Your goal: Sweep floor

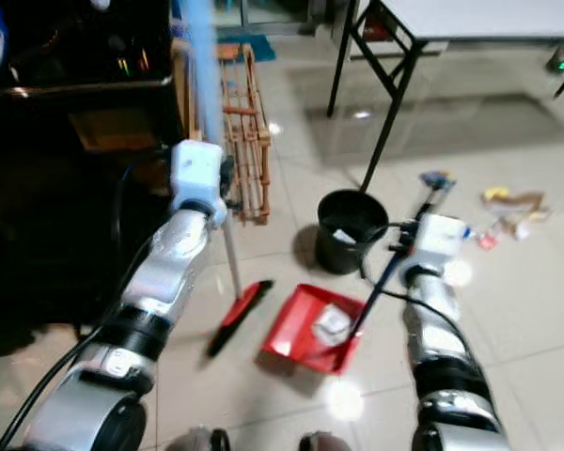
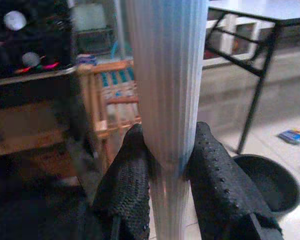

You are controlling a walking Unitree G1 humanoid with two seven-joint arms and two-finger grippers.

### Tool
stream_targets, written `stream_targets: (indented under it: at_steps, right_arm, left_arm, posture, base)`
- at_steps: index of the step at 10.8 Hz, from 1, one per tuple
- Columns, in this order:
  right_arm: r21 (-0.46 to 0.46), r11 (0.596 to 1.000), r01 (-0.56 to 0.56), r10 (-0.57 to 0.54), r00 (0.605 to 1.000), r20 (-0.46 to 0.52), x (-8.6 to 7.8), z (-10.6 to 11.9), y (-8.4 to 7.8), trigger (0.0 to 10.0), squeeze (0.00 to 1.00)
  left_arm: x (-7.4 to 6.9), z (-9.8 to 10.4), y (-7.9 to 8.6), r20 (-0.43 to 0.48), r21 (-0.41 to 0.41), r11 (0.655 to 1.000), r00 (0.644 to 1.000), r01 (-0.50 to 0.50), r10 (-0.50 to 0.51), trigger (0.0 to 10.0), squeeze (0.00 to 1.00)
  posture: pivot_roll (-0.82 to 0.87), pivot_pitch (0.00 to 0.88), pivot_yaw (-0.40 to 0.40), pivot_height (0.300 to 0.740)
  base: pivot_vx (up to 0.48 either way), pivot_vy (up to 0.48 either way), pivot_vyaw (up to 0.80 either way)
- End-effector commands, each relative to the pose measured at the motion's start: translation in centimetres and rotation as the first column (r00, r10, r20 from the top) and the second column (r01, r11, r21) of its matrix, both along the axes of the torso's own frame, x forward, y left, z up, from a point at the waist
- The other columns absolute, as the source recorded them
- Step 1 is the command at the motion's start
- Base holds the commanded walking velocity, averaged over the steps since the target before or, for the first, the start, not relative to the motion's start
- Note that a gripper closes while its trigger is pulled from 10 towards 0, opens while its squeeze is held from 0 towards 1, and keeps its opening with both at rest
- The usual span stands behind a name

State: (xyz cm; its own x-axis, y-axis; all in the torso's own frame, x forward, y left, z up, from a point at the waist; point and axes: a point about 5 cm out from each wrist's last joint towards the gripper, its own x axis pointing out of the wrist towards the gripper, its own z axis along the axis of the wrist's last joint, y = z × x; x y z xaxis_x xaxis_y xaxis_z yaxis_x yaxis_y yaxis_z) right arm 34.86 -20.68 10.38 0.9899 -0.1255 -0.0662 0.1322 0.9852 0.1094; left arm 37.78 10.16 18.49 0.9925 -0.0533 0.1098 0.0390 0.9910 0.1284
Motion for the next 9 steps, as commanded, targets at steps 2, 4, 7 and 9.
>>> stream_targets:
  at_steps: [2, 4, 7, 9]
  right_arm:
    - [0.017, 1.0, -0.008, 0.007, 1.0, 0.023, 0.4, 0.9, -0.3, 10.0, 0.0]
    - [0.02, 1.0, -0.016, 0.015, 1.0, 0.02, 0.5, 0.9, 0.1, 10.0, 0.0]
    - [0.029, 0.999, -0.022, 0.021, 1.0, 0.023, 0.8, 1.0, 0.6, 10.0, 0.0]
    - [0.034, 0.999, -0.022, 0.022, 0.999, 0.029, 1.0, 1.2, 0.8, 10.0, 0.0]
  left_arm:
    - [-0.1, 1.3, -0.5, 0.069, 0.011, 1.0, 0.998, -0.003, 0.003, 10.0, 0.0]
    - [0.0, 1.4, -0.4, 0.084, 0.028, 1.0, 0.996, 0.008, -0.01, 10.0, 0.0]
    - [0.3, 1.6, -0.4, 0.085, 0.036, 0.999, 0.996, 0.016, -0.019, 10.0, 0.0]
    - [0.5, 1.8, -0.1, 0.088, 0.037, 0.999, 0.996, 0.009, -0.012, 10.0, 0.0]
  posture:
    - [-0.03, 0.142, -0.082, 0.74]
    - [-0.03, 0.133, -0.073, 0.74]
    - [-0.02, 0.131, -0.053, 0.74]
    - [-0.02, 0.132, -0.048, 0.74]
  base:
    - [0.339, 0.0, 0.0]
    - [0.0, 0.0, 0.0]
    - [0.0, 0.0, 0.0]
    - [0.0, 0.0, 0.0]
